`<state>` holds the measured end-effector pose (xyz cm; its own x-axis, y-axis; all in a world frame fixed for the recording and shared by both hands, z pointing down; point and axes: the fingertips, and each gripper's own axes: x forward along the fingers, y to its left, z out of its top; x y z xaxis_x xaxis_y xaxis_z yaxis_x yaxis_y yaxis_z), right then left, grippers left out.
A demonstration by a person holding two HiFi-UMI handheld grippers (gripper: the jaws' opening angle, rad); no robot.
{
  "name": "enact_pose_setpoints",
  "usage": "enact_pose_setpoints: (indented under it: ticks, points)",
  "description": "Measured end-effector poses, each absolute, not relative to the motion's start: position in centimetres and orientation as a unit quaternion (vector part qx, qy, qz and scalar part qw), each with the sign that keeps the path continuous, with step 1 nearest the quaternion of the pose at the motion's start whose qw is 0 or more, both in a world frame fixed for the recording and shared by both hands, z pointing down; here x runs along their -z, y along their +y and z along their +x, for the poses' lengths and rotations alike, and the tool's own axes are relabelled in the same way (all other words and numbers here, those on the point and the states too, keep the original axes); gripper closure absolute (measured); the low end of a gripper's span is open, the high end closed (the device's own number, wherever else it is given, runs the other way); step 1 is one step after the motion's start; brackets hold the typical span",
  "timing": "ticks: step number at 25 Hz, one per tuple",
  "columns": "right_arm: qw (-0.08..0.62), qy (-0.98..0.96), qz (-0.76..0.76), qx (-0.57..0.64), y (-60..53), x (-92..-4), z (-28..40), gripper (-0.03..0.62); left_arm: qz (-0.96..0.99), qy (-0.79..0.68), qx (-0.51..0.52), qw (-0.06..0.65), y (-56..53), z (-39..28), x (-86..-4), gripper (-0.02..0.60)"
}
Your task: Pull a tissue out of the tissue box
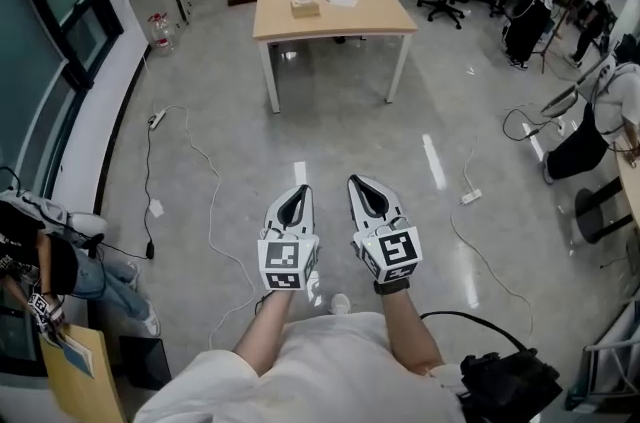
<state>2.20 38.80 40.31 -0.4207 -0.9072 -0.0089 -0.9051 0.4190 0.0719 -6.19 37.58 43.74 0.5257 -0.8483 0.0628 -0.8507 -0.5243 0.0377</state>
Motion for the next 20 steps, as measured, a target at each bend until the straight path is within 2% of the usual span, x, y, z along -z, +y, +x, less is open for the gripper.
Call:
enact_pose_setpoints:
  ticks: [7,14,20]
  points:
    - [0.051,-0.853,0.517,0.049,35.0,-42.5,4.4,0.589,0.851,-0.524,0.040,-0.002,34.0,-3.5,-42.5,0.581]
    - [0.048,-0.850,0.524,0.025,30.4,-44.9,5.9,0.589,0.828,-0.556,-0.075,0.017,27.7,-1.5,-47.2,0.581]
    - [0.062,-0.837,0.543,0.002,24.0,-46.5,10.6,0.589,0.848,-0.519,-0.108,0.027,21.6,3.7,-49.6,0.583]
